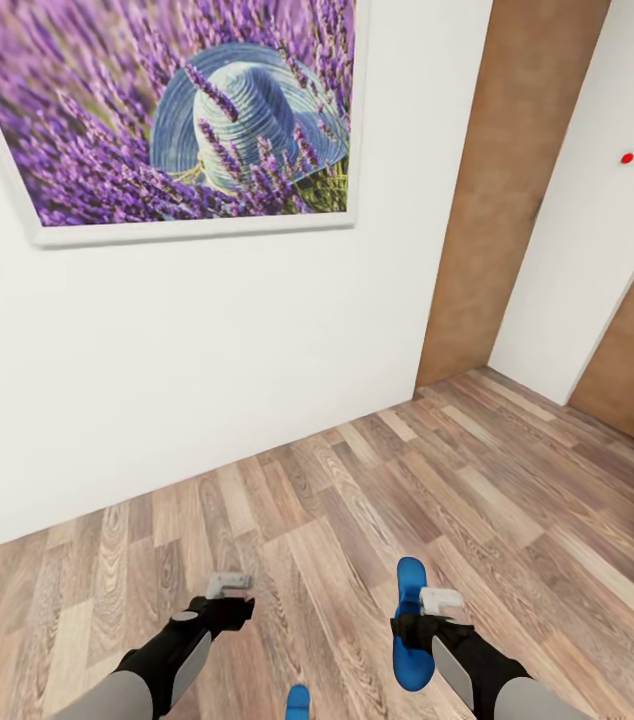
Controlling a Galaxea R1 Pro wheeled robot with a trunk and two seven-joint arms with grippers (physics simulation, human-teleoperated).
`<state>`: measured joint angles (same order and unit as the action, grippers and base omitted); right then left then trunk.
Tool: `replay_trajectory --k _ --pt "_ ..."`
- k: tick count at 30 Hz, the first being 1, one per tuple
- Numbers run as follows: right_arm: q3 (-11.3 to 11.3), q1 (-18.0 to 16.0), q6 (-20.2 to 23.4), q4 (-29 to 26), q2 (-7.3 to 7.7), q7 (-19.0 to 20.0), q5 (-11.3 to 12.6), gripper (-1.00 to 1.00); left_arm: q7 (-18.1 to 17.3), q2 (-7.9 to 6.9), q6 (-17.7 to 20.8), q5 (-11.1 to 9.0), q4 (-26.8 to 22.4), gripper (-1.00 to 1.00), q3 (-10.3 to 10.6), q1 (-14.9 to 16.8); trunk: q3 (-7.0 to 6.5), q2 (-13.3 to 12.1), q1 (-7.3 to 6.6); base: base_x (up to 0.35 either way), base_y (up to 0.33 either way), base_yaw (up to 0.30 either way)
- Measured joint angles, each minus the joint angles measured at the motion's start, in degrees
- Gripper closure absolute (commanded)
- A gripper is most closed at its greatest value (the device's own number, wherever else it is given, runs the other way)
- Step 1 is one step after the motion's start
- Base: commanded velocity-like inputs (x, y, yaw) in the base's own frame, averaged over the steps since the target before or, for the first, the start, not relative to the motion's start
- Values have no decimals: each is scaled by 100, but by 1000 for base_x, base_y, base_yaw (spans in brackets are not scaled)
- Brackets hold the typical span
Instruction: In the bedroom, move the book from the bed onto either nightstand, and place the two sandals side by side next to the bed.
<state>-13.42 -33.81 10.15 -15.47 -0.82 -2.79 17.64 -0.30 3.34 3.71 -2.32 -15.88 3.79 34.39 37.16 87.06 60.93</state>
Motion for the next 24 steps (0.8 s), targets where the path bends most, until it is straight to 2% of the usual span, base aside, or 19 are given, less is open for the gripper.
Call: replay_trajectory --k 12,24 --pt "-1 -1 -4 2 -11 0 -15 100 2 4 -68 -3 -9 -100 -1 -53 -4 0 0 -6 -18 -19" --pt "-1 0 3 2 -11 0 -10 100 5 -4 -69 1 -8 -100 0 -56 -4 0 -1 48 -146 -14"
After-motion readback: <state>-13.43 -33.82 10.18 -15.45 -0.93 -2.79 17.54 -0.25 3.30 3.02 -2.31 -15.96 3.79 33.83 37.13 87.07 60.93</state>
